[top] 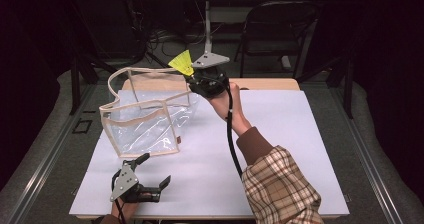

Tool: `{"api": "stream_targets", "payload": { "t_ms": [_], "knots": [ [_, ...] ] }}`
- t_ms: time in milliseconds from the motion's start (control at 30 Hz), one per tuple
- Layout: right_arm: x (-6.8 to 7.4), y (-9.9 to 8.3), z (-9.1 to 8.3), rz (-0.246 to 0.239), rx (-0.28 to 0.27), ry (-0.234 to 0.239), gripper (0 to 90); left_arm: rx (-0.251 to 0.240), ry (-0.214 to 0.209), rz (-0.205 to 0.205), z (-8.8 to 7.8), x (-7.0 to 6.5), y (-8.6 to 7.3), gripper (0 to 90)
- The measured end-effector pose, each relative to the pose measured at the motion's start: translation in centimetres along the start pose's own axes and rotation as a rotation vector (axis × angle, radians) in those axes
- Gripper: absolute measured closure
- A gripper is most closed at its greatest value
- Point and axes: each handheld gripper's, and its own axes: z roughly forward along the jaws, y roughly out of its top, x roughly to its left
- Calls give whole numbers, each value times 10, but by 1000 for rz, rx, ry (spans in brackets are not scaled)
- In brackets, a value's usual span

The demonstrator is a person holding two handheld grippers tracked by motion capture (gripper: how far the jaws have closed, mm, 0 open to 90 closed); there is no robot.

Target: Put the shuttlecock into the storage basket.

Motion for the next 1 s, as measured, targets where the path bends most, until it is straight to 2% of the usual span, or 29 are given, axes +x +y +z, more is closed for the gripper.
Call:
{"api": "stream_targets", "payload": {
  "t_ms": [400,1000],
  "knots": [
    [6,5,9,-9,10,28,649,-1,-1,4,-1,0,0,0],
    [3,6,19,5,37,42,649,1,1,4,-1,0,0,0]
  ]
}}
